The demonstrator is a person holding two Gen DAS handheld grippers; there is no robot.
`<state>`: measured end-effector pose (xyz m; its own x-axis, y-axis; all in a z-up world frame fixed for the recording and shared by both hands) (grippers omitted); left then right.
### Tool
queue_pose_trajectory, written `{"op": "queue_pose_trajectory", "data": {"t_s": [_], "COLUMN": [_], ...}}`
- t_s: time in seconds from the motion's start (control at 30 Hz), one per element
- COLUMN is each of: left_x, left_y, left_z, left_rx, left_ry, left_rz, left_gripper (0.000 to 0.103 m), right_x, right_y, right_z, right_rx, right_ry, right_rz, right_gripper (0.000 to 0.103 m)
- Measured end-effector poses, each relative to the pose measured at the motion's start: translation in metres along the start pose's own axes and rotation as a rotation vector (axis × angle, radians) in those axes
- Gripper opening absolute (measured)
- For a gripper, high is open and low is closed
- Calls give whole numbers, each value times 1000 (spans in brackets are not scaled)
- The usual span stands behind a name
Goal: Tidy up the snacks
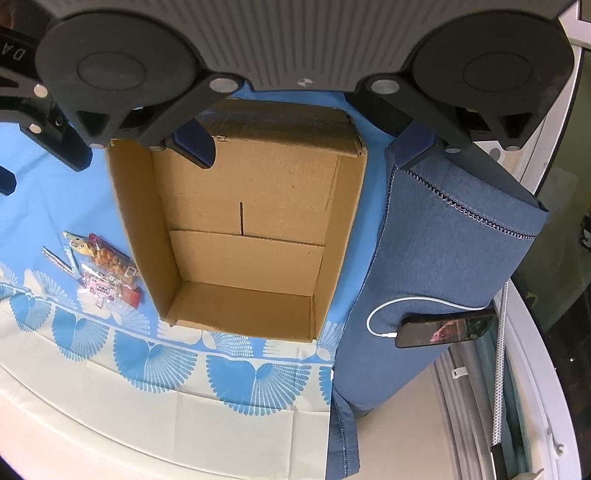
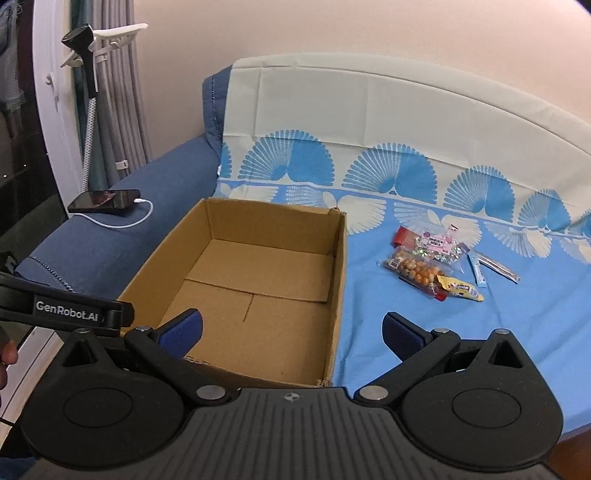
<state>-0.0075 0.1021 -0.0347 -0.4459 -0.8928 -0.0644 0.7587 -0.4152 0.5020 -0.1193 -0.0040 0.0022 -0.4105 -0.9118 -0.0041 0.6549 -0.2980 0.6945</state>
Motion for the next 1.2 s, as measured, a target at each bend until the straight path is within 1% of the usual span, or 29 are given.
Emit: {"op": "queue_pose_trajectory", "data": {"t_s": [0.33,0.6,1.2], "left_x": [5,5,8], "left_y": [-4,-5,-8], "left_z": [-1,-4,-6], "left_rx": [0,-7,-15], "left_ry": [5,6,6], "left_rz": [-21,-29,-36], "left_gripper": [103,103,103], "right_x": [2,1,0], "right_y": [0,0,-2], "right_z": [7,3,0], "right_rx": [-2,-19,-27], "right_ry": [18,26,34], "right_rz": [-4,-15,-13], "right_gripper": [103,103,103]}}
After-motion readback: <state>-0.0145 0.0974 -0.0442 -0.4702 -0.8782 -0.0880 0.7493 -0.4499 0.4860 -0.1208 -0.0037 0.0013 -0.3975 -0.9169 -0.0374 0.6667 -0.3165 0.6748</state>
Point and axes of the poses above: each gripper's, at about its wrist camera, not at the fingertips, and z roughly against the way its jaws point, x to its right, y to its top, the point moved 8 cm from there along -z, roughly the way its jaws point, and after that the axes turned 8 degrees about -x, right-handed, at the moved point
